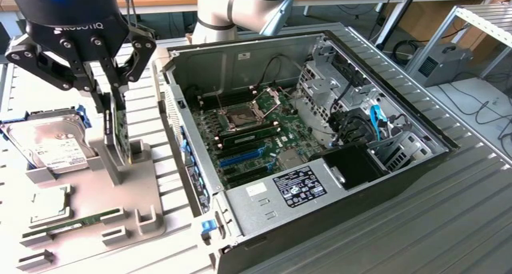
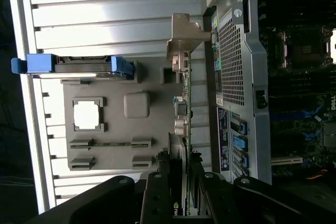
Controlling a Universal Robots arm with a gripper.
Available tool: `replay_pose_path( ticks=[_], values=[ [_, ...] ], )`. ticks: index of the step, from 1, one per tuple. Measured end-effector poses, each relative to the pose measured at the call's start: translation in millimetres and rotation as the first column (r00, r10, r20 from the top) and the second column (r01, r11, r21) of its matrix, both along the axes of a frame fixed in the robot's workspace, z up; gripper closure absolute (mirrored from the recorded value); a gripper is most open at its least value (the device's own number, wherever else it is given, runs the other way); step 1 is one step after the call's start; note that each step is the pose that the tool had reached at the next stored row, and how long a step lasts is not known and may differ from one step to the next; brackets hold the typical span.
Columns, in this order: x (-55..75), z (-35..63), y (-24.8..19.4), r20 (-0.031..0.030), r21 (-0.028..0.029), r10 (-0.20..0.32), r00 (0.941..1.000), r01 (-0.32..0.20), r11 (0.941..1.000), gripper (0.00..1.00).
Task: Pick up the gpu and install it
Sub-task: 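Pick up the gpu and move the gpu toward the slot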
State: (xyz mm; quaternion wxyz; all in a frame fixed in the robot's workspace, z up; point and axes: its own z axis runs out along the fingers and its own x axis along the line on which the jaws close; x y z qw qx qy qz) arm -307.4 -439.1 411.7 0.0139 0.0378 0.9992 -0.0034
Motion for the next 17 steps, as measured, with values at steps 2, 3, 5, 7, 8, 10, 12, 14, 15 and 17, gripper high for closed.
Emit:
replay_pose_path(
  ticks=[2,3,5,7,8,10,12,14,15,17],
  values=[
    [0.0,1.8,0.0,0.0,0.0,0.0,1.0,0.0,1.0,0.74],
    [0.0,2.5,0.0,0.0,0.0,0.0,1.0,0.0,1.0,0.74],
    [0.0,3.3,0.0,0.0001,0.0001,0.0,1.0,0.0,1.0,0.74],
    [0.0,4.6,0.0,0.0,0.0,0.0,1.0,0.0,1.0,0.74],
    [0.0,5.2,0.0,0.0001,0.0001,0.0,1.0,0.0,1.0,0.74],
    [0.0,6.0,0.0,0.0,0.0001,0.0,1.0,0.0,1.0,0.74],
    [0.0,7.0,0.0,0.0001,0.0,0.0,1.0,0.0,1.0,0.74],
    [0.0,7.8,0.0,0.0,0.0,0.0,1.0,0.0,1.0,0.74],
    [0.0,8.3,0.0,0.0,0.0,0.0,1.0,0.0,1.0,0.74],
    [0.0,10.2,0.0,0.0,0.0,0.0,1.0,0.0,1.0,0.74]
  ],
)
